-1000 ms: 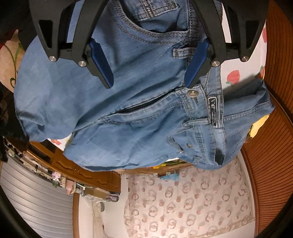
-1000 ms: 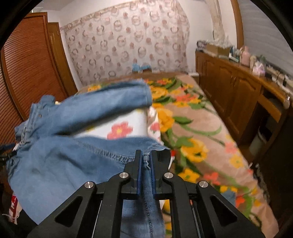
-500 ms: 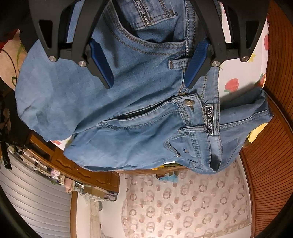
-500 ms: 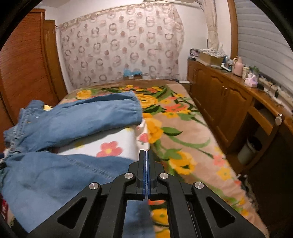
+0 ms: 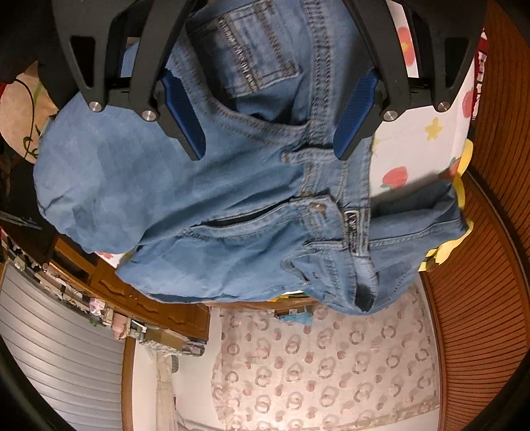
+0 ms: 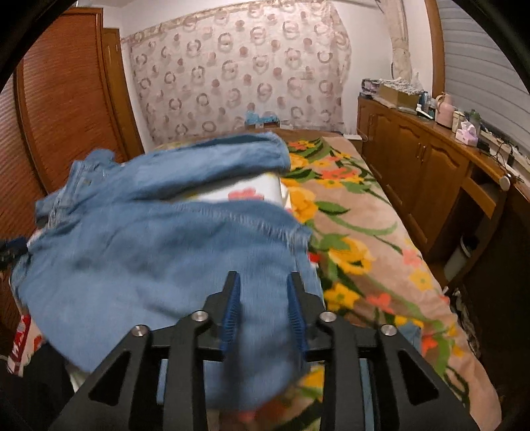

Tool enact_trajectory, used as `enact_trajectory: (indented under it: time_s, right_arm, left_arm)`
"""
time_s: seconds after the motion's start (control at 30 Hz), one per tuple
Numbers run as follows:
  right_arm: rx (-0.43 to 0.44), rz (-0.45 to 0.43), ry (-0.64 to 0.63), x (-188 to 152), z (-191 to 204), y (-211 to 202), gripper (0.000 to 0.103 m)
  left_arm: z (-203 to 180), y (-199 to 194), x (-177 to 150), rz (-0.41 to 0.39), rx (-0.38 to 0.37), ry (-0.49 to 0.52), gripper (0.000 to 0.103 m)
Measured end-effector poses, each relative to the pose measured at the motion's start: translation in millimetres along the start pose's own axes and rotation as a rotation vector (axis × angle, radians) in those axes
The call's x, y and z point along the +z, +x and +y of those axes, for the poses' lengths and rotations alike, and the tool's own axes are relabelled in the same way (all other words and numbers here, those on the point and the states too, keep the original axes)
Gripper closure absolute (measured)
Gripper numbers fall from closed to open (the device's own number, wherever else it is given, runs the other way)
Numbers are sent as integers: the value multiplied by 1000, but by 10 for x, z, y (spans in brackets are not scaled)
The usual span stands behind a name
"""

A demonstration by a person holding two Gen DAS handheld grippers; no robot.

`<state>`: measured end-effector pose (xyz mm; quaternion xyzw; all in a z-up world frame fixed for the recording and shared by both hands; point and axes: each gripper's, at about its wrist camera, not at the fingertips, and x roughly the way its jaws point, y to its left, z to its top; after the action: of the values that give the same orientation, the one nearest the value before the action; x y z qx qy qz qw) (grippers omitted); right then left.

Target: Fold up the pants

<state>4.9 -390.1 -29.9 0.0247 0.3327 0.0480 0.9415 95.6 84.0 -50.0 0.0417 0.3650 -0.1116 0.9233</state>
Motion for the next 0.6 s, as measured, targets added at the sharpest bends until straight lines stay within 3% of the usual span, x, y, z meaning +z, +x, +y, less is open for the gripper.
enact_trajectory:
  time_s: [0.3,0.6]
  right_arm:
    - [-31,62,40,-170,-175,-140,60]
    - [36,42,156,-243,-276,-127,60]
  left_arm:
    - [137,-67,-70,-4,28,-37,23]
    - [221,-229,-355,34,76,-49,23]
